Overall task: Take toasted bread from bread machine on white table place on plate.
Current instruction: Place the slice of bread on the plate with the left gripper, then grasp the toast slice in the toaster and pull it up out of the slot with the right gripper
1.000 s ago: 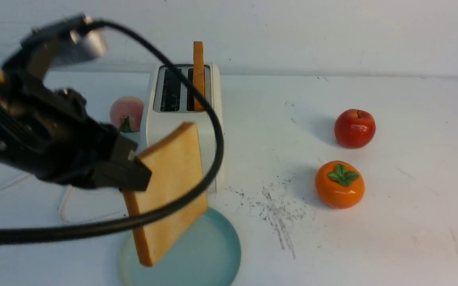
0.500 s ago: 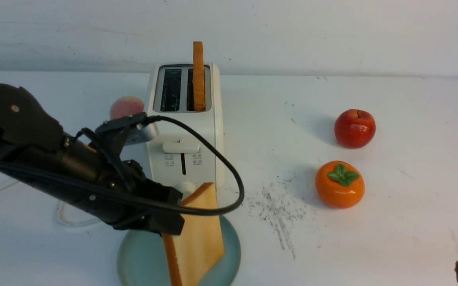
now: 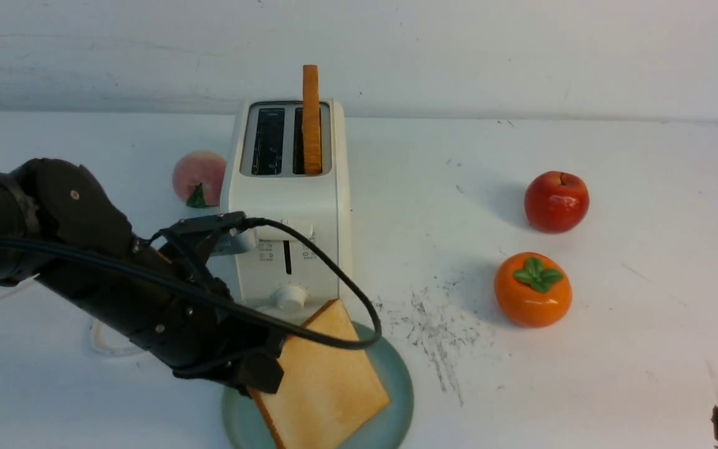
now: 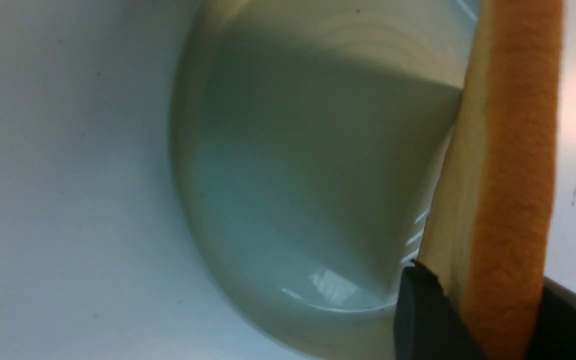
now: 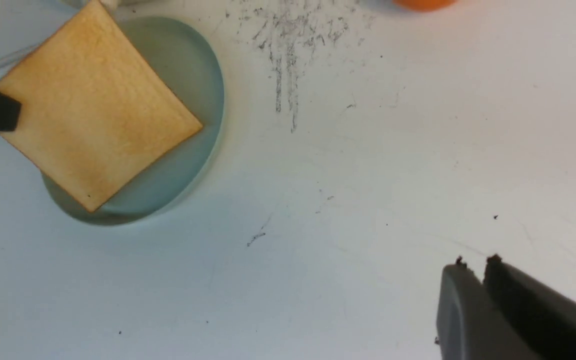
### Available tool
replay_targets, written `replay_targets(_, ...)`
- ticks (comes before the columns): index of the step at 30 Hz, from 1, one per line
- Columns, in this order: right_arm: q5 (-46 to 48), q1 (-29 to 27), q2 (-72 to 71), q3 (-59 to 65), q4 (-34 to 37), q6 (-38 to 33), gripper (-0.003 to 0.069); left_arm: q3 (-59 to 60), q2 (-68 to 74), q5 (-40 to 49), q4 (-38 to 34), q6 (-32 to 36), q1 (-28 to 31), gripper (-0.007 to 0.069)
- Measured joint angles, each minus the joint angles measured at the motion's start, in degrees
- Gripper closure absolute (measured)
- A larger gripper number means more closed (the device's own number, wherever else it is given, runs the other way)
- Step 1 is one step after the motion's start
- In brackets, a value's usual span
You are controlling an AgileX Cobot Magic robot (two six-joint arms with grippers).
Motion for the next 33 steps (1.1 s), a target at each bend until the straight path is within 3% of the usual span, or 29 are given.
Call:
replay_targets(1,-0.17,0.0,0.0,0.0,0.39,0.0,0.0594,0.0,0.0,0.0,0.43,0.0,0.0,0.0355)
replay_targets(2,-0.97,0.0,0.0,-0.13,2.65,-0.07,0.0593,0.0,0.0,0.26,2.7,0.0,0.0,0.0265)
replay_targets(4,-1.32,0.0,0.07,-0.71,5.06,-0.76,0.059,0.0,-0.06,0.57,5.25,0.0,0.0,0.0214)
replay_targets(9,-1.33,0.0,2.63,-5.26,13.95,-7.99,0.0586,-0.89,-1.8,1.12,13.33,-6.54,0.0,0.0182)
replay_targets(15,1.98,0.1,11.0,-12.5,26.24,-17.68,0.0584,-2.54,-6.57,2.01,25.29,-19.22,0.0,0.0298)
replay_targets(18,3.17,4.03,18.68,-19.22,30.83,-22.15,0.0584,-2.54,-12.21,4.68,31.72,-27.48,0.0,0.0463)
replay_targets(19,3.06,4.41,19.55,-19.65,30.91,-22.43,0.0584,-2.54,-12.6,4.83,32.26,-27.82,0.0,0.0473)
replay_targets(20,2.1,8.02,22.62,-23.15,30.84,-22.77,0.0584,-2.54,-15.85,6.05,33.85,-29.88,0.0,0.0561)
replay_targets(22,-0.67,13.06,27.17,-27.78,28.89,-21.93,0.0584,-2.54,-20.54,7.47,34.93,-30.98,0.0,0.0639)
replay_targets(27,-6.23,22.55,39.14,-39.61,17.17,-14.66,0.0579,-2.54,-33.72,9.6,35.69,-32.3,0.0,0.0638)
replay_targets(30,-7.28,25.06,44.32,-45.05,11.8,-11.03,0.0566,-2.54,-39.45,10.66,36.17,-33.77,0.0,0.0638)
replay_targets(33,-9.65,27.27,53.7,-54.79,2.74,-3.98,0.0496,-2.54,-46.72,14.12,37.22,-35.43,0.0,0.0638)
